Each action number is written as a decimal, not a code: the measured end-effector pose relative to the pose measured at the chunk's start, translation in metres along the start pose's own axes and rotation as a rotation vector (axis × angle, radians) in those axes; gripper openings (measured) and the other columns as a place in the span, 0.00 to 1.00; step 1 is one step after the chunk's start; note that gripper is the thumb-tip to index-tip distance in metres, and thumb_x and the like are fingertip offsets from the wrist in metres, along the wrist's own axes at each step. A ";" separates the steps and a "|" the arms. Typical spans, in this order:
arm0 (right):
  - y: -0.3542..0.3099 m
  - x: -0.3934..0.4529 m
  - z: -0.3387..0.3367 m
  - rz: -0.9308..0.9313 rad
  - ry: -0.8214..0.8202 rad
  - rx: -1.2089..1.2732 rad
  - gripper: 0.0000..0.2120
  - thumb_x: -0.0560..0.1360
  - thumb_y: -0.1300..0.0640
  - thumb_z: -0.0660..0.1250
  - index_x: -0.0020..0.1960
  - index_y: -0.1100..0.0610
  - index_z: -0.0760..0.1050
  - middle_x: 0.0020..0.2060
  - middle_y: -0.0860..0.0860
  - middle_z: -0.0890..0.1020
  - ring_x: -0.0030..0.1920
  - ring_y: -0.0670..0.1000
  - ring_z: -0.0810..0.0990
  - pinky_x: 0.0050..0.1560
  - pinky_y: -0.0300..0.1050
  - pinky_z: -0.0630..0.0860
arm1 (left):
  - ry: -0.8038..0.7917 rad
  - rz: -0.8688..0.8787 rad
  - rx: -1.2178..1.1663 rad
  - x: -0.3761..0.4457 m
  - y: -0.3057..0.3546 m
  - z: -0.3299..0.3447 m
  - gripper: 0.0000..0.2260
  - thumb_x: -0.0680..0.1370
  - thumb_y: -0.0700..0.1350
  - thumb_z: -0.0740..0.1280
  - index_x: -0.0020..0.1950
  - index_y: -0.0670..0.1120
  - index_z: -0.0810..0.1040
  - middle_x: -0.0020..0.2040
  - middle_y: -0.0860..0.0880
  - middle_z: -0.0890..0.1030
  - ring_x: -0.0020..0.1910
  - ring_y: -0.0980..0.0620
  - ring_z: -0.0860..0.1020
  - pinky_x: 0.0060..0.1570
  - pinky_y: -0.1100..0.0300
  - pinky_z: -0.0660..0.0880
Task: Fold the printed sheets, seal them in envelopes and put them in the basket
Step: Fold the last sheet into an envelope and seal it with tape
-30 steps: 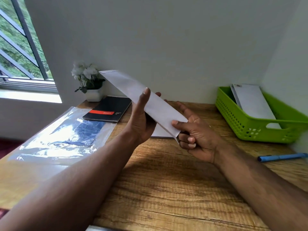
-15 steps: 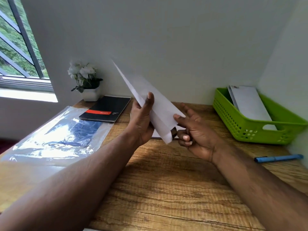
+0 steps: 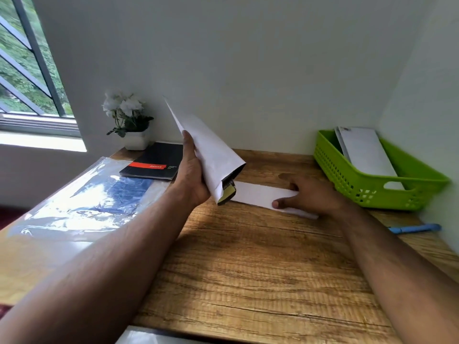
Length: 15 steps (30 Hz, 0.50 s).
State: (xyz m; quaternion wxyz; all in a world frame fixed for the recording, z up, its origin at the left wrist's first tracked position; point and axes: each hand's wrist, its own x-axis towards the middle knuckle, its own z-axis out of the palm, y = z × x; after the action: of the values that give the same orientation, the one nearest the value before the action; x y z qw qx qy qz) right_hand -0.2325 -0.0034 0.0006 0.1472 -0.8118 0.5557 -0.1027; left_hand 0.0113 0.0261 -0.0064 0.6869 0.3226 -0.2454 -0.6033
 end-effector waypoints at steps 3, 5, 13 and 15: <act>0.000 -0.005 -0.005 -0.026 -0.006 0.084 0.28 0.66 0.43 0.75 0.63 0.51 0.75 0.56 0.49 0.78 0.54 0.49 0.75 0.46 0.40 0.69 | -0.030 -0.016 -0.047 -0.002 0.002 -0.002 0.35 0.72 0.72 0.60 0.68 0.48 0.74 0.60 0.43 0.81 0.57 0.41 0.81 0.53 0.44 0.78; 0.001 -0.007 -0.008 -0.051 0.059 0.242 0.15 0.68 0.51 0.75 0.52 0.53 0.78 0.46 0.48 0.79 0.47 0.48 0.76 0.42 0.43 0.71 | -0.044 -0.006 -0.088 -0.001 0.005 -0.006 0.34 0.73 0.70 0.61 0.69 0.47 0.73 0.63 0.42 0.79 0.60 0.41 0.79 0.57 0.42 0.76; -0.022 -0.017 -0.019 -0.119 0.181 1.317 0.12 0.73 0.68 0.67 0.54 0.58 0.79 0.42 0.51 0.85 0.34 0.47 0.83 0.29 0.38 0.77 | 0.092 0.175 -0.229 0.004 0.022 -0.013 0.30 0.75 0.70 0.55 0.57 0.46 0.78 0.44 0.45 0.85 0.41 0.45 0.84 0.46 0.53 0.77; -0.028 -0.022 -0.022 -0.136 0.046 1.467 0.13 0.72 0.67 0.64 0.54 0.60 0.79 0.38 0.52 0.84 0.25 0.47 0.78 0.21 0.36 0.71 | 0.092 0.216 -0.250 0.005 0.026 -0.017 0.31 0.74 0.72 0.53 0.58 0.48 0.77 0.45 0.46 0.83 0.41 0.46 0.82 0.48 0.54 0.76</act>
State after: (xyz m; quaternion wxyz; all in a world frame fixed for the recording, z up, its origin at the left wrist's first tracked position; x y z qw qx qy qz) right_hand -0.2233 0.0237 0.0305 0.6339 -0.5348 0.2957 -0.4740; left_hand 0.0421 0.0250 0.0009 0.7930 0.2337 -0.1697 -0.5365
